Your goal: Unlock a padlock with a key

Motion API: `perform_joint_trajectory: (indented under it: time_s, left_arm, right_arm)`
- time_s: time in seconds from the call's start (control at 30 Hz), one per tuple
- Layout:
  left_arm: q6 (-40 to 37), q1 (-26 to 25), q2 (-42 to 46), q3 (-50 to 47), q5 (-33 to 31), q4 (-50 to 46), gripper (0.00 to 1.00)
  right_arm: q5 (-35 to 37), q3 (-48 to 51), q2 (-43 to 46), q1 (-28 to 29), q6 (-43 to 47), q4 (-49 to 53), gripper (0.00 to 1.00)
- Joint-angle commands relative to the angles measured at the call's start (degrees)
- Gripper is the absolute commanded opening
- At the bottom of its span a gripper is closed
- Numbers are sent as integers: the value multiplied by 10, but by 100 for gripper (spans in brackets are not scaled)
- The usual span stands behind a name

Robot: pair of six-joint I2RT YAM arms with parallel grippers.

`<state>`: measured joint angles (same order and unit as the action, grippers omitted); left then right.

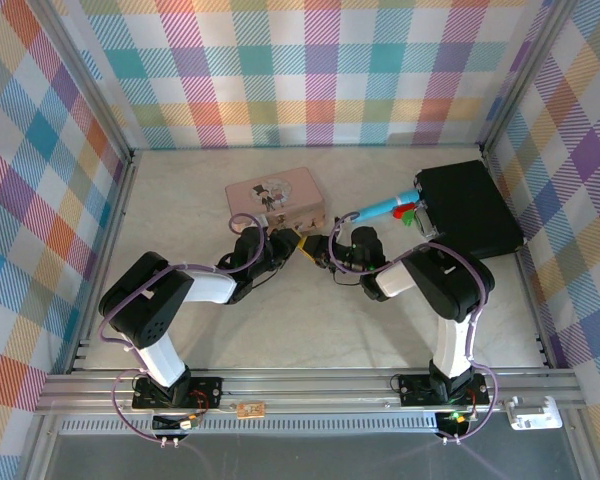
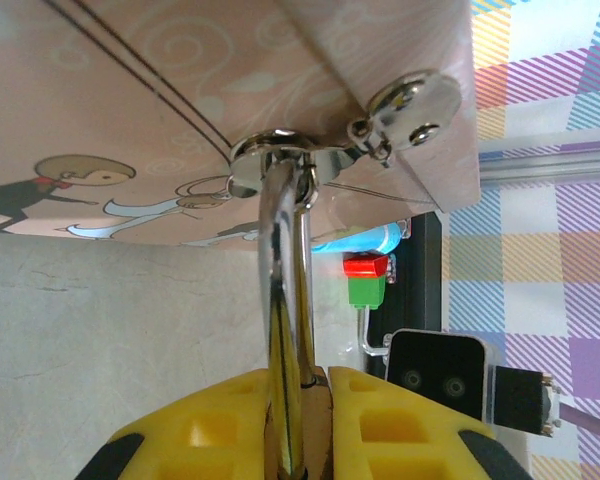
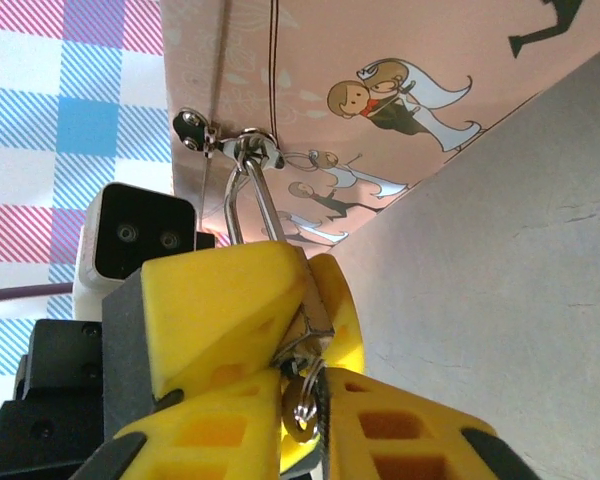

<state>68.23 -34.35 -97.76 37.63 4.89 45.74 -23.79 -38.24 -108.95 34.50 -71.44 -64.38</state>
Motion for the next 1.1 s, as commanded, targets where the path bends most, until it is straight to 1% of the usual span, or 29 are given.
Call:
perform_joint_trajectory:
  time_s: [0.0,0.17,0.23,0.27,0.33,0.47,0.5,0.63,0.73,0.77,0.8,0.87,1.0,1.07]
  left_arm:
    - [5,2,10,-2,7,68,0]
    - [3,2,2,-16,1,98,0]
    - [3,2,-4,-23,-1,123,0]
    - [2,2,-10,-27,-1,138,0]
    - [-3,1,-25,-33,1,174,0]
    - [-26,2,-82,-49,12,311,0]
    - [-28,2,-101,-48,17,326,0]
    - [-74,-7,-123,-40,18,327,0]
    - [-87,-9,-123,-39,17,328,0]
    - [-88,-9,-123,-38,18,329,0]
    - [-89,-9,-125,-36,20,329,0]
    - [-89,-10,-131,-31,25,329,0]
    - [-80,-10,-148,-22,27,330,0]
    - [-79,-11,-150,-19,25,330,0]
  right_arm:
    - [13,-10,-12,6,-22,-43,11]
    - [47,7,-3,5,-86,-87,3]
    - [57,10,10,5,-110,-87,0]
    - [60,9,17,5,-124,-83,0]
    - [59,3,26,5,-157,-82,0]
    - [35,-21,49,-1,-241,-79,0]
    - [26,-29,56,-3,-270,-76,0]
    - [12,-57,60,-5,-410,-98,0]
    - [46,-67,36,0,-562,-163,0]
    - [48,-72,33,1,-614,-163,0]
    - [61,-77,35,1,-639,-163,0]
    - [76,-101,37,1,-676,-163,0]
    - [68,-158,25,1,-685,-162,0]
    - [64,-156,15,2,-696,-163,0]
